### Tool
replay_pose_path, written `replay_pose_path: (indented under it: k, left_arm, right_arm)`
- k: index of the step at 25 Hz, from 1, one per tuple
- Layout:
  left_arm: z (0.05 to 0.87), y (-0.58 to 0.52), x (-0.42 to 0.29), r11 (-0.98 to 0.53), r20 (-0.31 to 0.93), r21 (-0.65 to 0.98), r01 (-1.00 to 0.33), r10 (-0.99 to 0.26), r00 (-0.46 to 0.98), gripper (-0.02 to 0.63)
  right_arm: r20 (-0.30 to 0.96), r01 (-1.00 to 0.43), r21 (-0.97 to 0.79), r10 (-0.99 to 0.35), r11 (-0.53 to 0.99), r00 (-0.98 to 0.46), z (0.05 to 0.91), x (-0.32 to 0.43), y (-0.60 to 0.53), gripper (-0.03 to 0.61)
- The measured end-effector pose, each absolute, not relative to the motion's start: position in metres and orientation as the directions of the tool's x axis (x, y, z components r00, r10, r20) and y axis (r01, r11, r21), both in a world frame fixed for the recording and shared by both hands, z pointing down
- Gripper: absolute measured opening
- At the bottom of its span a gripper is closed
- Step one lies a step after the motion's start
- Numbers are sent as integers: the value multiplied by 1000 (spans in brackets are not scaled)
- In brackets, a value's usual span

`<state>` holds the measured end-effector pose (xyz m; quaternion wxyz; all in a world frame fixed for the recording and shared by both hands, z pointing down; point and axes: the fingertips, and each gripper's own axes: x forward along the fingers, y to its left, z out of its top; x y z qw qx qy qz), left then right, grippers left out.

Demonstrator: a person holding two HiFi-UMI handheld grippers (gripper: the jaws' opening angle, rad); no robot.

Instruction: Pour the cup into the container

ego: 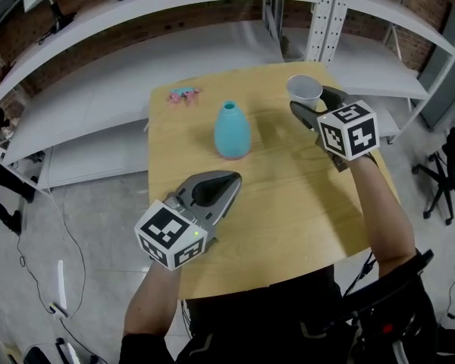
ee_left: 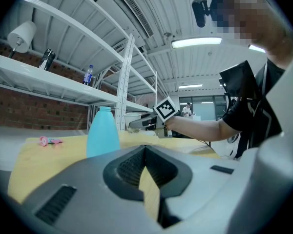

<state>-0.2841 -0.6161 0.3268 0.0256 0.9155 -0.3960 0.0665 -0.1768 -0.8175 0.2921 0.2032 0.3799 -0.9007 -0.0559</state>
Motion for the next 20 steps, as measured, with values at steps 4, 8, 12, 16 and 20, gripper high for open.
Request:
replay_pose_path:
  k: [4, 8, 12, 16, 20]
  left_arm:
    - [327, -617, -287, -682, 140, -4, -732, -725, 675, 2]
    - [326, -618, -289, -676, 139, -5, -737, -730, 669, 2]
    - [327, -618, -287, -677, 139, -1, -736, -729, 670, 2]
    - [326, -618, -288, -677, 138, -2, -736, -729, 670, 2]
    - [327, -618, -288, -677, 139, -3, -736, -729, 670, 2]
  right_arm:
    - [339, -590, 339, -680, 733, -650, 280, -203, -798, 287]
    - [338, -536, 421, -675, 732, -656, 266, -224, -783, 287]
    - [339, -476, 518, -681, 711, -649, 253, -242, -771, 287]
    - [337, -411, 593, -678, 692, -654, 244, -259, -757, 287]
    - [340, -362, 656, -688, 662, -641, 241, -271, -750, 287]
